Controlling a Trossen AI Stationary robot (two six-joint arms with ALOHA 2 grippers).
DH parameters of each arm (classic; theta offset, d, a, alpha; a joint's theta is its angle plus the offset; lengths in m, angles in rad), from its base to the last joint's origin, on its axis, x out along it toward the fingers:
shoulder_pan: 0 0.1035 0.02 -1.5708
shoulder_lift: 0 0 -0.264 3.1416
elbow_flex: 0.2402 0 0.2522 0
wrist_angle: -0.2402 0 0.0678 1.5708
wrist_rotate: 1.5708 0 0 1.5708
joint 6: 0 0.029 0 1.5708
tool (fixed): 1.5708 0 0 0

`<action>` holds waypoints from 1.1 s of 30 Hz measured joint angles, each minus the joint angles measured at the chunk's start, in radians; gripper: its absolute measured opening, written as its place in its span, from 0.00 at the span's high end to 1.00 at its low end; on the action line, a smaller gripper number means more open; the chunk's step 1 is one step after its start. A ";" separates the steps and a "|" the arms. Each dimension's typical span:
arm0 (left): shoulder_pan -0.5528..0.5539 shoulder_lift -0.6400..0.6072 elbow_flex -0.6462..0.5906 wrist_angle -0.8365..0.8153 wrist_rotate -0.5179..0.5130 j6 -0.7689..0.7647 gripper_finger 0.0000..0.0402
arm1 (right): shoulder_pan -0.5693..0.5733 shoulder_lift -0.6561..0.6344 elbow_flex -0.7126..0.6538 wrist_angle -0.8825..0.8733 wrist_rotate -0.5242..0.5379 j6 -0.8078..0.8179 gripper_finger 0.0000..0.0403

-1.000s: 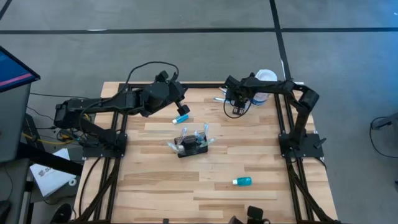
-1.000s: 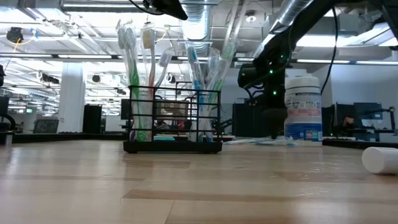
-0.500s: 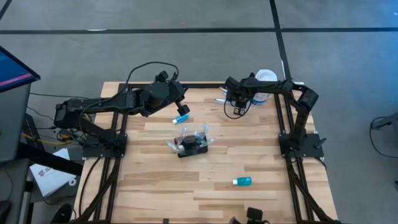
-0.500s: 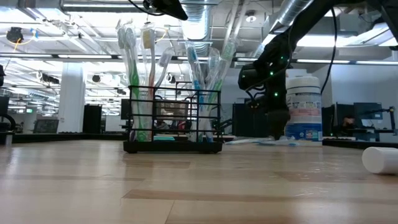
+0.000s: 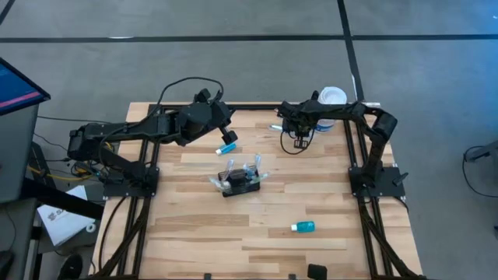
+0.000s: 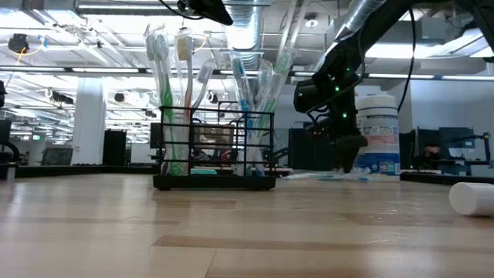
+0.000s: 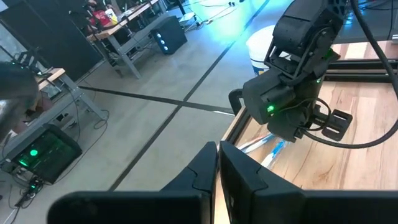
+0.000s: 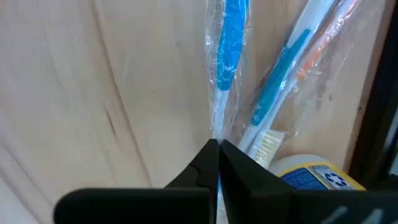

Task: Pick & Place toothbrushing station
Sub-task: Put the blue toothbrush into the wire organizer

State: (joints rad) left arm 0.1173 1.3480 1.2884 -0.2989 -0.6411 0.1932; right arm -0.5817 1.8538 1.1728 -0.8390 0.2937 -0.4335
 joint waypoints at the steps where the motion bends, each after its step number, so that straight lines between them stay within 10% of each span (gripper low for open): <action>1: 0.000 0.000 0.000 0.000 0.000 0.000 0.97 | 0.005 0.000 0.000 -0.002 0.011 0.000 1.00; 33: 0.000 0.000 0.000 0.002 -0.001 0.000 0.97 | 0.346 -0.324 0.021 -0.110 0.563 0.033 1.00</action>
State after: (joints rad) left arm 0.1173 1.3483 1.2888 -0.2968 -0.6421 0.1932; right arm -0.2357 1.5302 1.1942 -0.9487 0.8568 -0.4004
